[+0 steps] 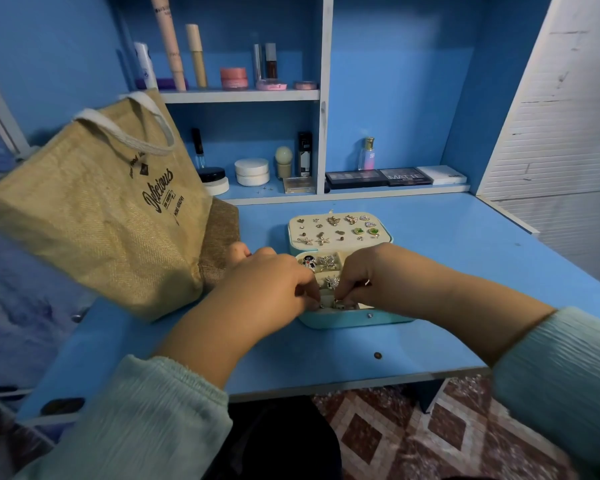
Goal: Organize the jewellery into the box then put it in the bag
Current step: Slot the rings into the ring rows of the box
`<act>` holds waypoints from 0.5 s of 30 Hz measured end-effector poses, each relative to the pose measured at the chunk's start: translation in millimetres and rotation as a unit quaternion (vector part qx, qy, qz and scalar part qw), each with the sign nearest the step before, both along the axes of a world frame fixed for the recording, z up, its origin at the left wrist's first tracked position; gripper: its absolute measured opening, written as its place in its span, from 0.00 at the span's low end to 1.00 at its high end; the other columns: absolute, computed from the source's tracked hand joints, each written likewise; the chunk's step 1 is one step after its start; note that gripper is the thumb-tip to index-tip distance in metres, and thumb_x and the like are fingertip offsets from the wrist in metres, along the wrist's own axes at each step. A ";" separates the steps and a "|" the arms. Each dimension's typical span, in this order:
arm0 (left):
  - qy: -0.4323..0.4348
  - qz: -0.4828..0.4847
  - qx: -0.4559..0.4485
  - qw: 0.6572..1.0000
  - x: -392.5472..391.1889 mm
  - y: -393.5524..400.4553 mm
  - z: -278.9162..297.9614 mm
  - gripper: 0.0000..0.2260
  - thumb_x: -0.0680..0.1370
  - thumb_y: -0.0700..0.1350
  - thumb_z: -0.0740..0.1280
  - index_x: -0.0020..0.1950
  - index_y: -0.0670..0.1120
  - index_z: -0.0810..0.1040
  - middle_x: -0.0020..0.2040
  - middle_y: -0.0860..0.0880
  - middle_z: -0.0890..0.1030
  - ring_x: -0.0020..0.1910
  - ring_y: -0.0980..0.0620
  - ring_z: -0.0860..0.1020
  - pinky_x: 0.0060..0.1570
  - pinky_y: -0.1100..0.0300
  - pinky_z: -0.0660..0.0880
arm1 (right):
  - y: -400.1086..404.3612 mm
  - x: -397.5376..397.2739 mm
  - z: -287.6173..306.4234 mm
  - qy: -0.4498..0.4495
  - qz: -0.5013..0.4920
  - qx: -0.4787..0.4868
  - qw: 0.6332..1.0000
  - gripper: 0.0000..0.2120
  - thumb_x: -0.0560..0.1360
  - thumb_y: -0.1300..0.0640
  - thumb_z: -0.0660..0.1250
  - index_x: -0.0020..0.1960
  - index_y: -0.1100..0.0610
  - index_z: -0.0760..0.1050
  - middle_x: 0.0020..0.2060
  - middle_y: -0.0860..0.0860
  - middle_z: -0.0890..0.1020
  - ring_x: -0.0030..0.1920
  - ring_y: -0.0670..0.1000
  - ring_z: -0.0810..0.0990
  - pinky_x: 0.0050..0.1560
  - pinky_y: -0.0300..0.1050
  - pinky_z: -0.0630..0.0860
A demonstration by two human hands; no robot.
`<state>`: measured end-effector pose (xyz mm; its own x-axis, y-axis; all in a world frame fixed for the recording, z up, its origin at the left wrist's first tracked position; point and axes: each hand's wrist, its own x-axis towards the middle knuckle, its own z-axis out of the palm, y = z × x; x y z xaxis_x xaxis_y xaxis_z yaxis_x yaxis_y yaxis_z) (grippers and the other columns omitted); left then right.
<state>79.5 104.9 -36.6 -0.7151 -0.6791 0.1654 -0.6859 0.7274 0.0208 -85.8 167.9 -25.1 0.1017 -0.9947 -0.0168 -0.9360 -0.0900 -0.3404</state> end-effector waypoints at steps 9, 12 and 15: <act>-0.030 0.016 0.042 0.999 -4.6 -3.4 4.3 0.08 0.76 0.60 0.63 0.49 0.61 0.79 0.50 0.58 0.76 0.57 0.54 0.67 0.47 0.54 0.53 | -6.0 2.4 0.9 0.038 0.023 0.026 0.999 0.08 0.73 0.60 0.67 0.47 0.50 0.82 0.43 0.44 0.78 0.47 0.50 0.78 0.51 0.49 0.76; -0.042 0.022 0.042 0.998 -6.4 -3.5 5.4 0.08 0.76 0.60 0.63 0.50 0.61 0.80 0.50 0.58 0.76 0.57 0.53 0.67 0.48 0.53 0.53 | -9.0 4.8 0.6 0.066 0.018 0.043 0.997 0.08 0.73 0.59 0.65 0.45 0.48 0.81 0.45 0.48 0.81 0.47 0.52 0.79 0.50 0.51 0.77; -0.051 0.026 0.044 0.997 -6.8 -3.9 5.5 0.09 0.76 0.60 0.63 0.50 0.61 0.79 0.51 0.58 0.76 0.58 0.53 0.67 0.48 0.53 0.53 | -10.2 6.2 2.2 0.069 0.020 0.052 0.996 0.07 0.74 0.59 0.65 0.46 0.50 0.81 0.47 0.49 0.80 0.48 0.53 0.78 0.52 0.50 0.76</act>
